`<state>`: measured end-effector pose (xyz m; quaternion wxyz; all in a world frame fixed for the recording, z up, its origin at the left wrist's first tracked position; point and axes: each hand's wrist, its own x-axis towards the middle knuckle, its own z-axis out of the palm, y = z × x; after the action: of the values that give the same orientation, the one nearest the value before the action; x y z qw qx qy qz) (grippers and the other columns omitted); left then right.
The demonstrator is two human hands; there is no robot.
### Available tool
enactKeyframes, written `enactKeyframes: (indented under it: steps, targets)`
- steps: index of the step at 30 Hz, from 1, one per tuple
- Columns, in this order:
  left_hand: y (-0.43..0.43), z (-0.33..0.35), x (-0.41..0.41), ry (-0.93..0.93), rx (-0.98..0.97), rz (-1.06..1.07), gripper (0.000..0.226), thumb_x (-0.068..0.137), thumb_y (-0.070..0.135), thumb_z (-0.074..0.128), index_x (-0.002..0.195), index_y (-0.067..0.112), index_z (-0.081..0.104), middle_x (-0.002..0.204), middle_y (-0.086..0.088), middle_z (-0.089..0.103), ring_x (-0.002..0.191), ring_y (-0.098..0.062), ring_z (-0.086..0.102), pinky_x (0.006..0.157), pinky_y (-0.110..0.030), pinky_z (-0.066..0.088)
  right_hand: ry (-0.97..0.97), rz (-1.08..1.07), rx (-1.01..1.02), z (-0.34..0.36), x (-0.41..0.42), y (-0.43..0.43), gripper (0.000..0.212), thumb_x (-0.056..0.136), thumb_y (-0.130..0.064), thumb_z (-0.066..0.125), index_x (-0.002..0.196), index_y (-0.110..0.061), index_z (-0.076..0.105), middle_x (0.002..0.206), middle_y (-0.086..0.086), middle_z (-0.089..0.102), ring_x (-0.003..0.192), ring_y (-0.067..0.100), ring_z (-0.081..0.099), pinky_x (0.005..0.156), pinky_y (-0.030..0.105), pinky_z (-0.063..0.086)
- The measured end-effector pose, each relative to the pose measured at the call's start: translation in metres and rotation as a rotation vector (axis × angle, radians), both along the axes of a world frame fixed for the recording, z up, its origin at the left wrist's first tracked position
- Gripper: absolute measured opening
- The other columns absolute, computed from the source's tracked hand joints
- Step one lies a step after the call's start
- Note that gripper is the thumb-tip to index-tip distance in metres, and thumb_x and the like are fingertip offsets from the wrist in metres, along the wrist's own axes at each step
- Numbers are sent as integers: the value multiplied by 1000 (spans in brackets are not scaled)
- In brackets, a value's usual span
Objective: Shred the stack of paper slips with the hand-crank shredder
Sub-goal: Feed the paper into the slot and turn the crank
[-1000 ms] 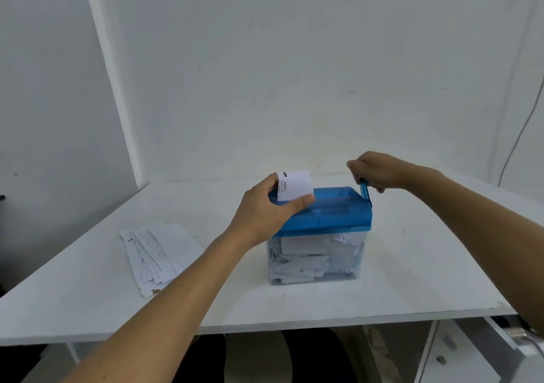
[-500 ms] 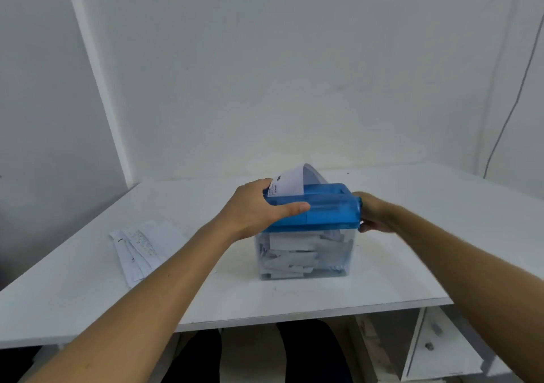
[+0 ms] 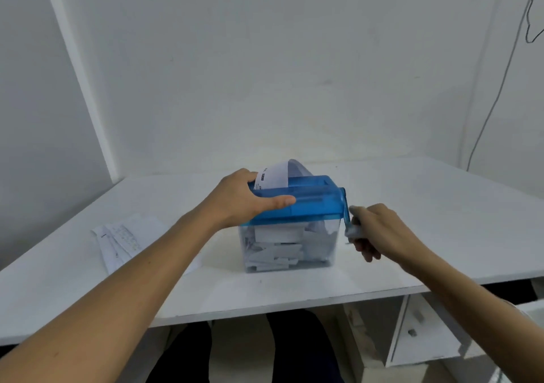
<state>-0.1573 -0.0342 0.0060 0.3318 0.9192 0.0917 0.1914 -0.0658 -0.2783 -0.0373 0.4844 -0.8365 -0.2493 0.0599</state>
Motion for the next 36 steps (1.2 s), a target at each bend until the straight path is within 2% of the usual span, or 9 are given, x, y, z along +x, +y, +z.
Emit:
enactKeyframes:
  steps: [3,6,11,14,18,21,24,29,36]
  targets:
    - [4,2,2,40,-11,-17,77,51,82,69,110,35,63,108,12,59,97,-11,60,72,-25,49,71,223,176,37,-11,-21,47,103,-35,46,65,-8,52,56,7,53,47,20,52,50,29,44]
    - [4,4,4,87,-25,-65,82,47,82,69,115,36,59,111,15,59,100,-8,58,77,-27,48,59,348,319,58,3,-23,41,99,-26,57,63,-12,46,58,8,40,48,22,48,49,27,45]
    - [3,-1,4,60,-61,-97,88,47,79,73,121,32,60,114,14,61,104,-9,60,87,-30,52,32,155,340,54,44,7,39,95,-43,63,74,-13,49,64,1,47,54,17,51,50,25,47]
    - [5,-3,4,50,-84,-106,94,46,82,73,125,34,59,114,16,60,104,-6,59,83,-25,52,76,45,298,42,64,24,35,92,-42,69,100,-10,55,85,5,63,69,17,60,60,29,55]
    - [3,-5,2,17,-101,-117,79,53,76,74,119,38,57,111,19,57,102,-4,59,76,-19,48,166,35,350,22,66,35,25,97,-30,65,93,-10,51,84,6,63,73,15,62,60,29,56]
    - [2,-5,2,15,-71,-97,61,60,73,76,109,40,58,109,16,56,99,-5,59,73,-19,46,191,-31,274,-5,66,36,17,100,-16,55,96,1,55,85,11,64,76,20,62,74,42,58]
    - [1,-2,6,17,-28,-56,51,62,74,76,98,43,58,107,11,57,93,-7,59,74,-23,51,221,-38,147,-27,56,29,26,102,-15,47,103,4,64,79,10,64,64,16,57,61,30,51]
    - [9,1,18,89,107,77,74,53,94,63,105,43,50,111,15,56,103,-18,56,101,-47,45,206,56,89,-13,25,5,48,104,-46,44,90,-5,65,68,8,66,57,16,56,55,26,47]
    - [13,-1,21,124,0,71,108,30,103,60,118,43,45,126,13,56,116,-23,54,102,-47,49,72,307,236,57,34,-16,42,89,-45,62,95,-4,58,71,5,59,63,18,52,57,27,45]
